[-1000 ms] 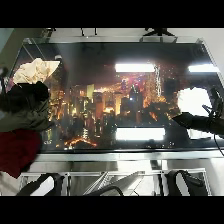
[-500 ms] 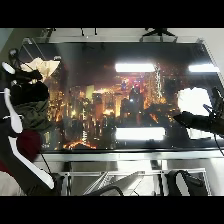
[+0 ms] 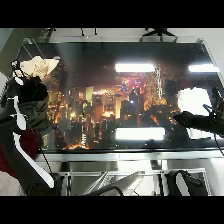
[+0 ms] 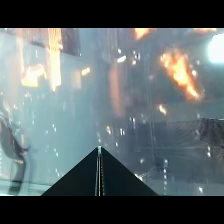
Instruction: Fold the shirts.
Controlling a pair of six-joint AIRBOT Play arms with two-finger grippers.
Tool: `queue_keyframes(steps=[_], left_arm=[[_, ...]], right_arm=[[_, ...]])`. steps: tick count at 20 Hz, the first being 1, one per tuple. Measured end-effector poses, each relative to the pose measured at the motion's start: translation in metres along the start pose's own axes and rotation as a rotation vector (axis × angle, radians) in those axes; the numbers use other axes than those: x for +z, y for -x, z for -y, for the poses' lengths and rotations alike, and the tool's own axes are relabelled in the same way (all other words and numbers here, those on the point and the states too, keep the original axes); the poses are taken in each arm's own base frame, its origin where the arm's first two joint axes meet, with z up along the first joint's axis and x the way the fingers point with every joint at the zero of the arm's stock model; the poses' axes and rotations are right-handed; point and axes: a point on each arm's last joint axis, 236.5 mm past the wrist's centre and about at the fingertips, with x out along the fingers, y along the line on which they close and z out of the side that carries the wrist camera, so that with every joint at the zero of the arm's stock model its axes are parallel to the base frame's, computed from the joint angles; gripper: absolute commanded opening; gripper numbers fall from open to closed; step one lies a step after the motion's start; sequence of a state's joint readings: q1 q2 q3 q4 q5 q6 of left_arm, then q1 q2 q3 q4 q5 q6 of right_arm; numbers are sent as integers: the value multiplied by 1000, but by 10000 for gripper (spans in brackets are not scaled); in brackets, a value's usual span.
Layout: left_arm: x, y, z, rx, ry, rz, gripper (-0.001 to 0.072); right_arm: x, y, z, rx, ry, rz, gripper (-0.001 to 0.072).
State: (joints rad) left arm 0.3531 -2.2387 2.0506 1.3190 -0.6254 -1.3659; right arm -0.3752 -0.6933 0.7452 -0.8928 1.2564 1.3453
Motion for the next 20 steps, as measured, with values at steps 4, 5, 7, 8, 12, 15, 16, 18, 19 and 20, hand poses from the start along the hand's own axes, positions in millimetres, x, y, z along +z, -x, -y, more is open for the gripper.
queue_keyframes(steps=[4,5,7,8,12,15,16,18,19,20], left_arm=[[26,40,13,-23,-27,5,15],[29,52,17,-31,-38,-9,15],[41,80,24,-44,-57,-19,15],[47,95,28,-52,-66,-22,14],[65,155,50,-86,-107,-39,13],[77,216,115,-232,-164,-31,12],[78,241,147,-313,-179,-26,13],[73,291,215,-489,-221,-29,12],[66,321,254,-591,-249,-35,12],[56,351,289,-680,-283,-44,12]], right_arm=[[0,0,0,0,0,1,16],[0,0,0,0,0,1,16],[0,0,0,0,0,1,16],[0,0,0,0,0,1,16],[0,0,0,0,0,0,16],[3,0,1,-3,0,11,16],[6,0,1,-5,0,23,16],[11,0,2,-10,0,48,16],[14,0,3,-12,-1,60,16],[16,1,2,-8,-3,68,16]])
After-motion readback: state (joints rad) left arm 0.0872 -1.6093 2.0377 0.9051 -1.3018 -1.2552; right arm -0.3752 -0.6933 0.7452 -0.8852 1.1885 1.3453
